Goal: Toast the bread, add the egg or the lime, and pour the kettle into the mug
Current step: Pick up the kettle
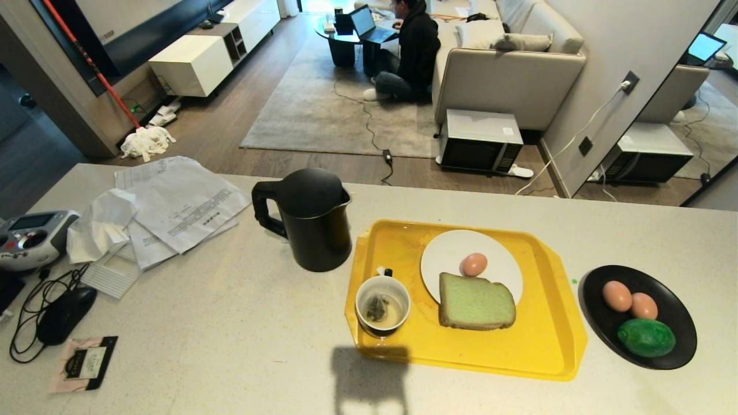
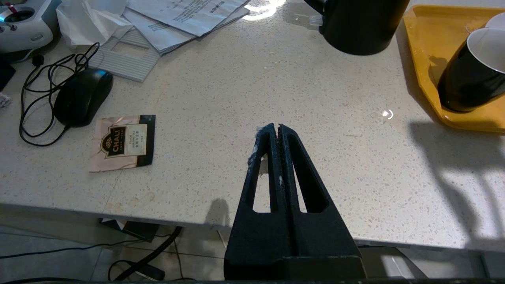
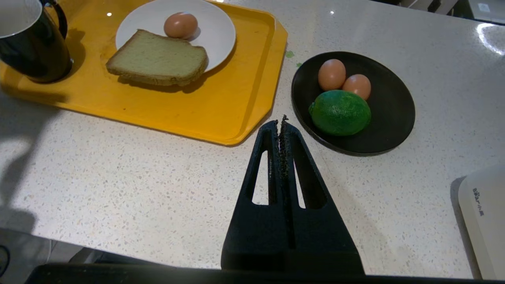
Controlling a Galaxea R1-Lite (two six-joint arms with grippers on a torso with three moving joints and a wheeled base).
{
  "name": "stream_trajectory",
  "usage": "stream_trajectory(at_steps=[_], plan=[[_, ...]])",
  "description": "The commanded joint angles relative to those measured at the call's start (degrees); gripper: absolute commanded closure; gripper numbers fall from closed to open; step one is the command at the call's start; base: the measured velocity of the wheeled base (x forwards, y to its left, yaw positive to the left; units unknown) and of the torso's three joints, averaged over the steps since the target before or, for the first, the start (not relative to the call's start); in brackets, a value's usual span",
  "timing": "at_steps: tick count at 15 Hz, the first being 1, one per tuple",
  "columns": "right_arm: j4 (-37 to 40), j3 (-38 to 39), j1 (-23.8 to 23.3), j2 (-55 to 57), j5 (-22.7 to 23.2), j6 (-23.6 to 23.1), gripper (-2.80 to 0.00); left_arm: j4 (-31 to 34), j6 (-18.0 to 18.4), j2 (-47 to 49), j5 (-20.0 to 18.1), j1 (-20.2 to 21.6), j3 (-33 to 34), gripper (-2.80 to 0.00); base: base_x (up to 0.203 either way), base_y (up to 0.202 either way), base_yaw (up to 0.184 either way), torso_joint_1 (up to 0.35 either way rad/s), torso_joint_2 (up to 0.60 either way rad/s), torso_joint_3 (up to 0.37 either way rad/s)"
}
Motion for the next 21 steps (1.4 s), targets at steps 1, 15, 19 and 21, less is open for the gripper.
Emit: stream_trajectory(at_steps=[1,15,19,21], plan=[[0.0,0.0,0.0,0.1,0.0,0.0,0.00,0.0,0.0,0.0,0.0,0.0,0.0,0.00,0.000,0.000,0.000,0.000,0.00,0.000],[-0.8,0.2,0.0,0.1,-1.2,2.0,0.00,0.0,0.0,0.0,0.0,0.0,0.0,0.00,0.000,0.000,0.000,0.000,0.00,0.000],[-0.8,0.2,0.0,0.1,-1.1,1.8,0.00,0.0,0.0,0.0,0.0,0.0,0.0,0.00,0.000,0.000,0.000,0.000,0.00,0.000],[-0.8,0.2,0.0,0.1,-1.1,1.8,0.00,0.0,0.0,0.0,0.0,0.0,0.0,0.00,0.000,0.000,0.000,0.000,0.00,0.000]])
